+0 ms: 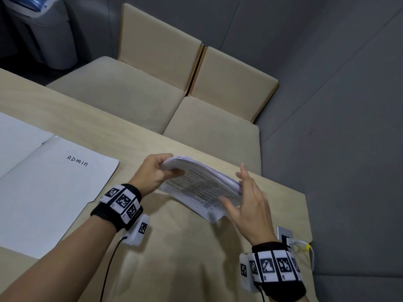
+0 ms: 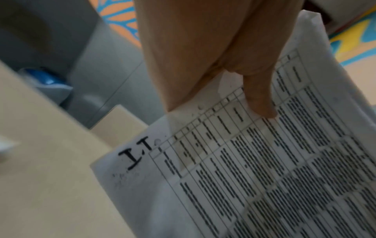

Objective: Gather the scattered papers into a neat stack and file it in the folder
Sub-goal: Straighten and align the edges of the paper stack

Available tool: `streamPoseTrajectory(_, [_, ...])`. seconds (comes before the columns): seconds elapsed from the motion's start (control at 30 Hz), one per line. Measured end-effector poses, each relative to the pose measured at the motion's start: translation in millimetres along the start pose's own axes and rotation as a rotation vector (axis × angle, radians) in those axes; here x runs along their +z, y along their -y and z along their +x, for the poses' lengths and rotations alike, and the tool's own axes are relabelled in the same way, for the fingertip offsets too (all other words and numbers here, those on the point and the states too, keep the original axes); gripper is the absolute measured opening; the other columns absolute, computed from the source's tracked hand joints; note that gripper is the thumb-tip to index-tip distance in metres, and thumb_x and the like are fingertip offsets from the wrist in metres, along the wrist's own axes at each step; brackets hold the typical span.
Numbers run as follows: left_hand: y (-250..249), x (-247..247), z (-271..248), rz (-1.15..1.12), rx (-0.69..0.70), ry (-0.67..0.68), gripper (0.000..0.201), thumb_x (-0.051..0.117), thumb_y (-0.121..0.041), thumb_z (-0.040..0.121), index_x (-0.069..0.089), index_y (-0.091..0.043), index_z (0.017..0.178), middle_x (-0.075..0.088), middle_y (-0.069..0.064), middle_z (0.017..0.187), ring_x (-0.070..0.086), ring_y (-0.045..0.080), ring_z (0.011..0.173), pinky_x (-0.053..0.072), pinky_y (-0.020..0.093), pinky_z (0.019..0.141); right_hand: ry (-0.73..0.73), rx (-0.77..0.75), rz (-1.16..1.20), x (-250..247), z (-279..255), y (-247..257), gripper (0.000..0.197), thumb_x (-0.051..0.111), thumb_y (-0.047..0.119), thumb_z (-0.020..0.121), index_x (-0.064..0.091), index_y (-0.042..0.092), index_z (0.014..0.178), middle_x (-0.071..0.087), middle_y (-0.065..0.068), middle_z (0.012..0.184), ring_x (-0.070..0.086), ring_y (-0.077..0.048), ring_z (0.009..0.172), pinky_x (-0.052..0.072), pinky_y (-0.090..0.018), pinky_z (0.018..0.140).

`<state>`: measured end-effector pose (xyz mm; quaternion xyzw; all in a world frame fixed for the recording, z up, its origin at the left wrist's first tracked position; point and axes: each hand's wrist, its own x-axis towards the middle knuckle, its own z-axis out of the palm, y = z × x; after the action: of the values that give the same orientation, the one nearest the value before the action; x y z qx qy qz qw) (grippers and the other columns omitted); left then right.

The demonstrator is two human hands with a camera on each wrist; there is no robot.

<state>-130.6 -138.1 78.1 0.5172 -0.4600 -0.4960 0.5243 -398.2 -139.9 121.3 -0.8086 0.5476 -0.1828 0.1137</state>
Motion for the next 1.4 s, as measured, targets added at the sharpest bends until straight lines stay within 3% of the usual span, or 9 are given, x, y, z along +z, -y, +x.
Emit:
streamPoseTrajectory(0.17, [-32, 12, -2, 0.266, 0.258, -0.144, 0.035, 0.084, -0.031, 0.073, 0.069, -0.013, 0.099, 0.067, 0.002, 0.099, 0.060, 0.019, 0.096, 0.053, 0.036, 0.081, -0.070, 0.007, 0.211, -3, 12, 2, 0.005, 0.070, 0.019, 0.092, 0.072, 0.022, 0.088, 0.068, 0.005, 0.066, 0.059, -0.020, 0.058, 0.049, -0.035, 0.054])
streamPoseTrajectory(0.23, [-33, 12, -10, 0.227, 0.211, -0.444, 0.073, 0.088, -0.042, 0.064, 0.054, -0.022, 0.125, 0.056, -0.004, 0.126, 0.051, 0.011, 0.119, 0.045, 0.023, 0.100, -0.083, 0.130, 0.470, -7, 6, 4, 0.023, 0.071, 0.018, 0.092, 0.067, 0.021, 0.070, 0.063, 0.010, 0.054, 0.054, -0.010, 0.048, 0.043, -0.029, 0.049])
streamPoseTrajectory(0.4, [-13, 9, -20, -0.124, -0.135, -0.363, 0.119, 0.086, -0.065, 0.044, 0.037, -0.016, 0.141, 0.051, 0.001, 0.142, 0.054, 0.015, 0.128, 0.043, 0.035, 0.106, 0.000, 0.397, 1.091, -14, -8, 7, 0.012, 0.067, 0.008, 0.093, 0.072, 0.003, 0.102, 0.080, -0.014, 0.097, 0.078, -0.029, 0.089, 0.063, -0.039, 0.075])
streamPoseTrajectory(0.5, [-22, 23, -29, -0.317, -0.134, -0.130, 0.070, 0.088, -0.036, 0.061, 0.061, -0.008, 0.120, 0.076, 0.008, 0.108, 0.074, 0.023, 0.096, 0.061, 0.033, 0.077, -0.101, 0.435, 1.168, 0, -9, 14, 0.017, 0.069, 0.007, 0.091, 0.070, 0.004, 0.108, 0.079, -0.015, 0.103, 0.076, -0.032, 0.096, 0.062, -0.046, 0.082])
streamPoseTrajectory(0.6, [-35, 37, -30, -0.283, 0.009, -0.283, 0.032, 0.084, -0.009, 0.070, 0.072, -0.004, 0.099, 0.079, 0.008, 0.091, 0.076, 0.020, 0.081, 0.061, 0.030, 0.067, -0.305, 0.444, 1.169, 17, -8, 23, 0.028, 0.071, 0.005, 0.089, 0.068, 0.008, 0.117, 0.079, -0.007, 0.109, 0.075, -0.025, 0.102, 0.061, -0.039, 0.086])
streamPoseTrajectory(0.97, [2, 14, -14, -0.094, 0.035, -0.374, 0.070, 0.091, -0.032, 0.056, 0.058, -0.006, 0.113, 0.072, 0.006, 0.104, 0.071, 0.017, 0.094, 0.059, 0.028, 0.075, -0.094, 0.452, 1.026, 58, -11, 7, 0.053, 0.066, -0.016, 0.086, 0.048, 0.005, 0.131, 0.064, -0.017, 0.123, 0.068, -0.002, 0.101, 0.056, -0.020, 0.090])
streamPoseTrajectory(1.1, [18, 11, 1, -0.060, -0.047, -0.286, 0.073, 0.093, -0.033, 0.058, 0.057, -0.010, 0.118, 0.071, 0.009, 0.111, 0.070, 0.024, 0.102, 0.061, 0.042, 0.082, -0.092, 0.516, 1.050, 65, -1, 3, 0.049, 0.066, -0.014, 0.086, 0.054, 0.003, 0.130, 0.069, -0.015, 0.120, 0.065, -0.024, 0.115, 0.056, -0.013, 0.078])
streamPoseTrajectory(1.3, [30, 30, 14, 0.040, -0.120, -0.213, 0.077, 0.086, -0.033, 0.065, 0.034, -0.012, 0.119, 0.051, 0.017, 0.124, 0.059, 0.027, 0.113, 0.059, 0.044, 0.087, 0.029, 0.606, 1.054, 80, 8, -1, 0.036, 0.071, 0.004, 0.089, 0.066, 0.032, 0.111, 0.075, 0.002, 0.115, 0.067, -0.019, 0.113, 0.053, -0.041, 0.100])
streamPoseTrajectory(1.4, [26, 32, 12, 0.005, -0.106, -0.261, 0.053, 0.074, -0.031, 0.081, 0.045, -0.004, 0.116, 0.061, 0.017, 0.116, 0.064, 0.031, 0.102, 0.059, 0.041, 0.081, 0.014, 0.621, 1.102, 74, 11, 1, 0.028, 0.064, 0.003, 0.095, 0.065, 0.024, 0.113, 0.073, -0.001, 0.117, 0.070, -0.016, 0.108, 0.057, -0.030, 0.089])
